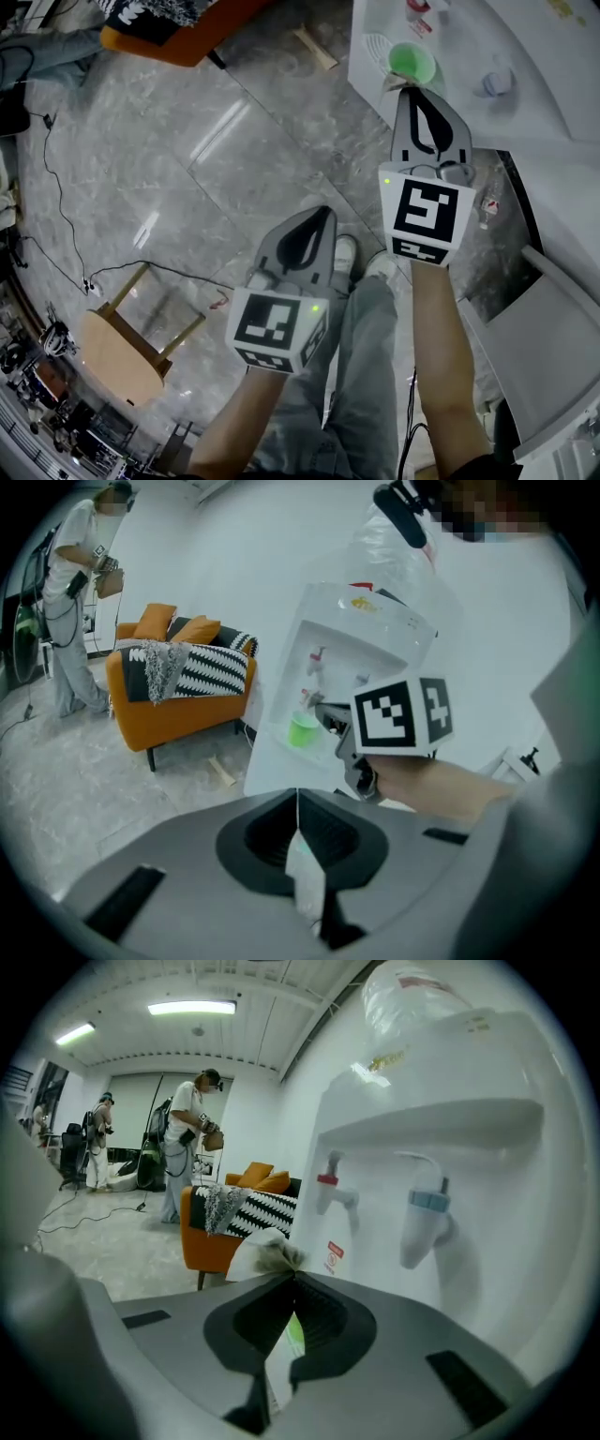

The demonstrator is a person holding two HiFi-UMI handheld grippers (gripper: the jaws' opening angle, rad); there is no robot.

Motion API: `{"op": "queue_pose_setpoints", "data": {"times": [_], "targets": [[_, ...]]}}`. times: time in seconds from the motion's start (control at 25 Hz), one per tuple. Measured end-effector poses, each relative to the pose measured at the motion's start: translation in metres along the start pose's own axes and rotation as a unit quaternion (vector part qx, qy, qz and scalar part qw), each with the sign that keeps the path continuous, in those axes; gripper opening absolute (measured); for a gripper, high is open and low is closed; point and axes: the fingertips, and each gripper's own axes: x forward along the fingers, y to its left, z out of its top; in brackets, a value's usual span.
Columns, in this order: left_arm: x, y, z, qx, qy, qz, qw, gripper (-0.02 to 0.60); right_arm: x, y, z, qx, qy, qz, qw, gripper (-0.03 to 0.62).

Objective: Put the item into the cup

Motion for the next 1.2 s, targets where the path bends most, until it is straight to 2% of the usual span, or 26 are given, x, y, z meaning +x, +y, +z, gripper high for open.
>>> {"op": "queue_pose_setpoints", "data": {"times": [0.2, 0.32, 0.4, 0.68, 0.96, 1.2], "targets": [[-0.002, 0.013, -0.001, 0.005, 0.011, 0.008, 0.9999, 0.014, 0.024, -0.009, -0.009, 0.025, 0.006, -0.007, 1.0, 0.009], [0.001, 0.01, -0.007, 0.0, 0.024, -0.014, 0.9996, 0.014, 0.036, -0.023, -0.017, 0.071, 0.008, -0.015, 0.997, 0.009], [0.0, 0.012, -0.013, -0.003, 0.034, -0.019, 0.9992, 0.014, 0.041, -0.029, -0.02, 0.084, 0.015, -0.025, 0.996, 0.009], [0.001, 0.014, -0.025, -0.003, 0.047, -0.025, 0.9986, 0.014, 0.05, -0.04, -0.027, 0.068, 0.037, -0.053, 0.996, 0.009], [-0.006, 0.009, -0.023, 0.003, 0.031, -0.036, 0.9989, 0.014, 0.058, -0.048, -0.029, 0.062, 0.048, -0.064, 0.995, 0.009], [-0.012, 0.005, -0.038, 0.001, 0.038, -0.043, 0.9984, 0.014, 0.056, -0.05, -0.032, 0.068, 0.049, -0.061, 0.995, 0.011]]}}
